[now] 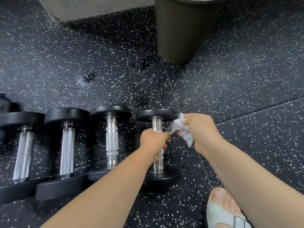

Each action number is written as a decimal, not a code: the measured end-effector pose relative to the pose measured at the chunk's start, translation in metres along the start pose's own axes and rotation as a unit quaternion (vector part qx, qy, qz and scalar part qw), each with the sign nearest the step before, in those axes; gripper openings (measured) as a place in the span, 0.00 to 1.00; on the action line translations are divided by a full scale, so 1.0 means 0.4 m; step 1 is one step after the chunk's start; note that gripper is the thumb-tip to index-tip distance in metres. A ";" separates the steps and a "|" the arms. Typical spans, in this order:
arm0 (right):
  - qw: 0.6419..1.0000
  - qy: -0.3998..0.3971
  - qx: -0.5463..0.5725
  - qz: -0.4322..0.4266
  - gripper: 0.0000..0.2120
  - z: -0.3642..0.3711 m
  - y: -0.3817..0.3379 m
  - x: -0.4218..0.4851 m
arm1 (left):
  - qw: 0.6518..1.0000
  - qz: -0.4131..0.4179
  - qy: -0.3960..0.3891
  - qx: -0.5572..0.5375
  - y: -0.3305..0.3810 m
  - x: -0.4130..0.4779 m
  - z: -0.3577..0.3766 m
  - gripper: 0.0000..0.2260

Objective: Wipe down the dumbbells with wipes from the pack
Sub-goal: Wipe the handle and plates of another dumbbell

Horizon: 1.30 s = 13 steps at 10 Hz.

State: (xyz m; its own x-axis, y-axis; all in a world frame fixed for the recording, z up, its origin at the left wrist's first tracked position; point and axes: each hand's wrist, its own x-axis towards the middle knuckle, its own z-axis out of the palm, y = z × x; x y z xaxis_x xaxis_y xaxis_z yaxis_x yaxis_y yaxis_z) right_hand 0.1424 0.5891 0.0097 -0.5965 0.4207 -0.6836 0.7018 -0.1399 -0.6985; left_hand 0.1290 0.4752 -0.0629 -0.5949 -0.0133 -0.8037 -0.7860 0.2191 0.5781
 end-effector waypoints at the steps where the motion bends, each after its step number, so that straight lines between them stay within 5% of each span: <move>1: 1.000 0.000 0.016 0.004 0.06 -0.001 0.017 0.016 | 1.000 0.002 -0.008 0.015 0.010 -0.002 -0.001 0.10; 5: 0.998 -0.025 0.021 0.050 0.27 0.019 0.002 0.024 | 0.996 -0.012 -0.089 -0.002 0.024 0.007 -0.029 0.10; 6: 0.998 -0.043 0.029 0.046 0.21 0.011 0.001 0.020 | 0.993 0.015 -0.102 0.062 0.032 0.004 -0.048 0.08; 7: 0.998 -0.036 0.036 0.038 0.14 -0.001 0.001 0.019 | 0.963 0.080 -0.078 0.244 0.061 -0.006 -0.075 0.10; 9: 0.999 -0.037 0.005 0.039 0.12 -0.029 0.008 0.029 | 0.802 0.240 -0.011 0.546 0.090 -0.045 -0.126 0.11; 10: 0.997 -0.042 0.001 0.066 0.11 -0.036 0.027 0.044 | 0.716 0.351 0.056 0.601 0.080 -0.059 -0.137 0.13; 11: 0.996 -0.040 -0.011 0.081 0.11 -0.048 0.045 0.057 | 0.580 0.499 0.045 0.642 0.053 -0.052 -0.140 0.24; 12: 0.996 -0.032 -0.014 0.086 0.12 -0.068 0.055 0.068 | 0.475 0.512 -0.027 0.715 0.038 -0.035 -0.111 0.22; 13: 0.996 -0.032 -0.020 0.083 0.12 -0.095 0.061 0.078 | 0.408 0.530 -0.057 0.741 0.039 -0.010 -0.085 0.10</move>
State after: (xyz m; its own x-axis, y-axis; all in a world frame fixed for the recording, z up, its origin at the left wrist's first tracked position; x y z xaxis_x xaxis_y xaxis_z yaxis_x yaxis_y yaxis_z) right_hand 0.1556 0.6329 -0.0207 -0.4930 0.3362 -0.8025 0.8077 -0.1659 -0.5657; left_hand 0.1136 0.4457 -0.0459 -0.3905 0.8824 -0.2623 0.9182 0.3938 -0.0424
